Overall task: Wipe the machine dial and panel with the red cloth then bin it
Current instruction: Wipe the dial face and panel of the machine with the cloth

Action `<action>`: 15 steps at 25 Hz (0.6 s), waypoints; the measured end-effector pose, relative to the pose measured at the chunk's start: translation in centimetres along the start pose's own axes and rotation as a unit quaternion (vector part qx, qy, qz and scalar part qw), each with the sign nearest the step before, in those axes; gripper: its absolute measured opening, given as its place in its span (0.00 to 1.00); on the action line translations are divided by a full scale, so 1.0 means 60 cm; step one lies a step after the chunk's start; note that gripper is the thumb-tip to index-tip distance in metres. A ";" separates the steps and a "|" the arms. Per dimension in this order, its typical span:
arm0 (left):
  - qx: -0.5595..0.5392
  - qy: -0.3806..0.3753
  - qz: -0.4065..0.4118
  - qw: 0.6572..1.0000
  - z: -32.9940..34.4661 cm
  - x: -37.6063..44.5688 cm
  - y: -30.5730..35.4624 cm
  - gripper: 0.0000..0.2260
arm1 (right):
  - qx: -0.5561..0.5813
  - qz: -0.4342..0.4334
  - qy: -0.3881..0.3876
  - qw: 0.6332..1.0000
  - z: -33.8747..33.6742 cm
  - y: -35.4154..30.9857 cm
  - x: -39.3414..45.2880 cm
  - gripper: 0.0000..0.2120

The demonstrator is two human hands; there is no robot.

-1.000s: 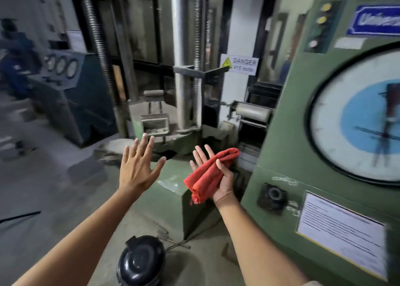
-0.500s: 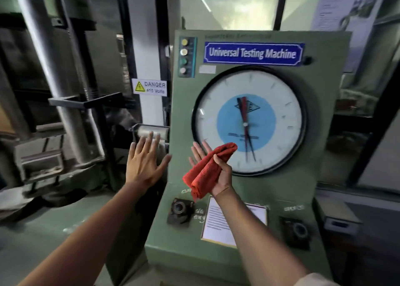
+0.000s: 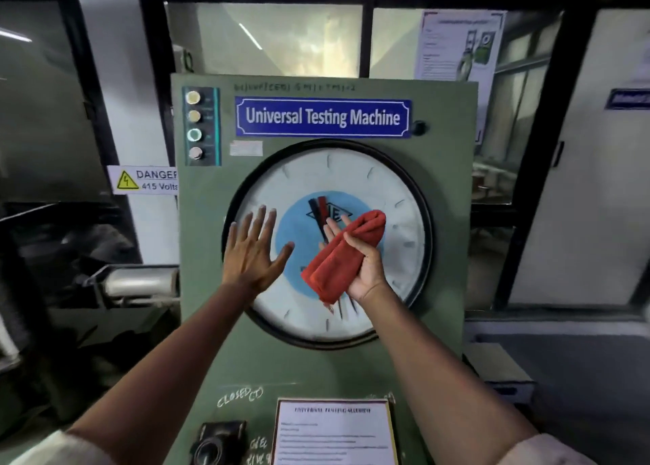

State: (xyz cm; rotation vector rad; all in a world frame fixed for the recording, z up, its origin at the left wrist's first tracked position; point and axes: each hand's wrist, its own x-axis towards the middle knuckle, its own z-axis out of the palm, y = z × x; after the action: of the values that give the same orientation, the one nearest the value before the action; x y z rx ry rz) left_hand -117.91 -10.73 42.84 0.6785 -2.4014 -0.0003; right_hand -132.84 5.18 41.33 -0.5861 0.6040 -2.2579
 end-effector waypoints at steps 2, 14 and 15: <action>-0.001 0.016 0.030 0.999 0.016 0.081 0.000 0.40 | -0.064 -0.043 0.075 0.994 0.001 -0.030 0.059 0.22; 0.017 0.141 0.078 0.987 0.094 0.303 -0.068 0.37 | -0.658 -0.482 0.415 0.403 -0.058 -0.104 0.253 0.35; 0.019 0.144 0.076 0.986 0.099 0.302 -0.074 0.36 | -0.690 -0.453 0.399 0.398 -0.069 -0.090 0.257 0.36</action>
State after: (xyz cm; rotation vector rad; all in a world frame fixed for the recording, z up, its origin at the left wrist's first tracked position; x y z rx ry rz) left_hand -131.31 -24.08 47.83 0.4759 -2.1711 0.1958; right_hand -147.83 -1.66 44.68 -0.4574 3.5848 -2.1372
